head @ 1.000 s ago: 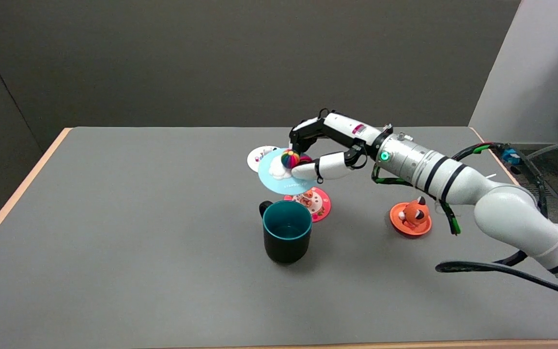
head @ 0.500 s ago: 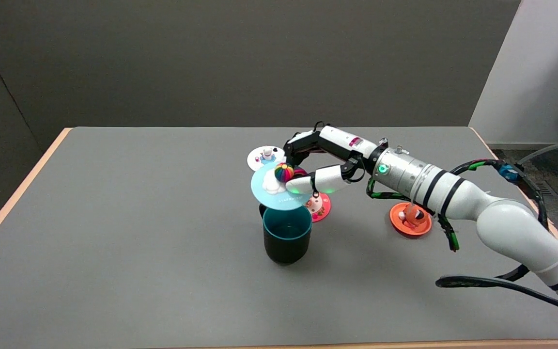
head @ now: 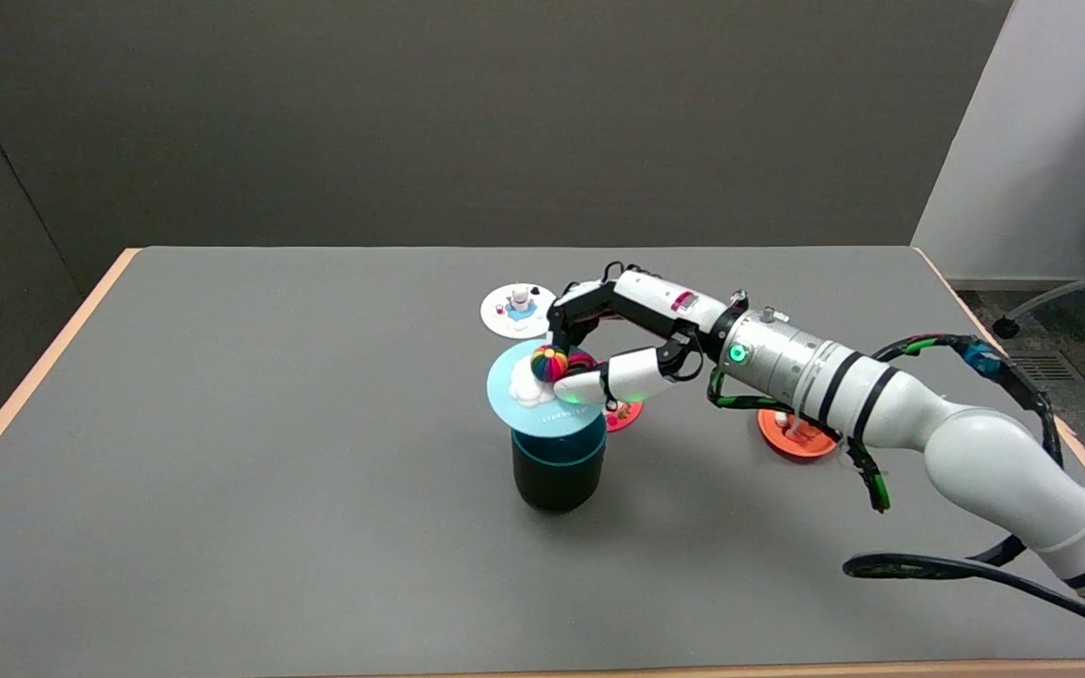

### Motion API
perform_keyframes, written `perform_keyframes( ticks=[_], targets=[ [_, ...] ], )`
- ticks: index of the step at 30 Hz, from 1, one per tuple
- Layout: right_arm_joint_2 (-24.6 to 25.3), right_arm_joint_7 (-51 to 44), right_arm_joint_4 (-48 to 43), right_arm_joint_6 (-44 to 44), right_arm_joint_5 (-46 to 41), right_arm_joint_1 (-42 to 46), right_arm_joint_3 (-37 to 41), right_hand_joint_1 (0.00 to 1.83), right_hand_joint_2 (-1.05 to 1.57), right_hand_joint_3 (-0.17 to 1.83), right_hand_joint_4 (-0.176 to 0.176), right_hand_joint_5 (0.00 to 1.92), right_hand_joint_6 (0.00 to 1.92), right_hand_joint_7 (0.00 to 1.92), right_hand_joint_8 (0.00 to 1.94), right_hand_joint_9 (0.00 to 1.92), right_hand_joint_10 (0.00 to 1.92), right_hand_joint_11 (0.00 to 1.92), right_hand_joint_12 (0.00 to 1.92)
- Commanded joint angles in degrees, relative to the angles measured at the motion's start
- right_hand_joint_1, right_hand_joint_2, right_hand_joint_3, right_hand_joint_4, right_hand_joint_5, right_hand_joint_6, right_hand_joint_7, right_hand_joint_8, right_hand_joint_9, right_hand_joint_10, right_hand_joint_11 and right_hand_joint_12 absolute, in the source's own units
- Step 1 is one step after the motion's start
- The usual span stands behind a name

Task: Place the cup lid with blue sky onto the cup.

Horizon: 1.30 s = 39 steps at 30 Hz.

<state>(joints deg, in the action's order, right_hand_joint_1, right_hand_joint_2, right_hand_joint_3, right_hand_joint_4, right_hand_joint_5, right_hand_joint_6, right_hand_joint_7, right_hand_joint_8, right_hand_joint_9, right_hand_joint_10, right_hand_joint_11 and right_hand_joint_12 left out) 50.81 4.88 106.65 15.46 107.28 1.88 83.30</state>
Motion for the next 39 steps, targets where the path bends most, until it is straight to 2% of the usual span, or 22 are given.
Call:
perform_keyframes(
  ticks=[1,39],
  targets=[
    [3.58,-4.14,0.52,0.75,0.38,5.13,3.64,1.0,1.12,0.22,0.04,0.79,1.29,0.43,1.24,0.45,0.96,0.42,0.63],
    [4.49,-4.32,0.38,0.67,0.45,6.33,3.8,1.0,1.12,0.22,0.029,0.78,1.3,0.43,1.26,0.45,0.98,0.41,0.66]
  ],
)
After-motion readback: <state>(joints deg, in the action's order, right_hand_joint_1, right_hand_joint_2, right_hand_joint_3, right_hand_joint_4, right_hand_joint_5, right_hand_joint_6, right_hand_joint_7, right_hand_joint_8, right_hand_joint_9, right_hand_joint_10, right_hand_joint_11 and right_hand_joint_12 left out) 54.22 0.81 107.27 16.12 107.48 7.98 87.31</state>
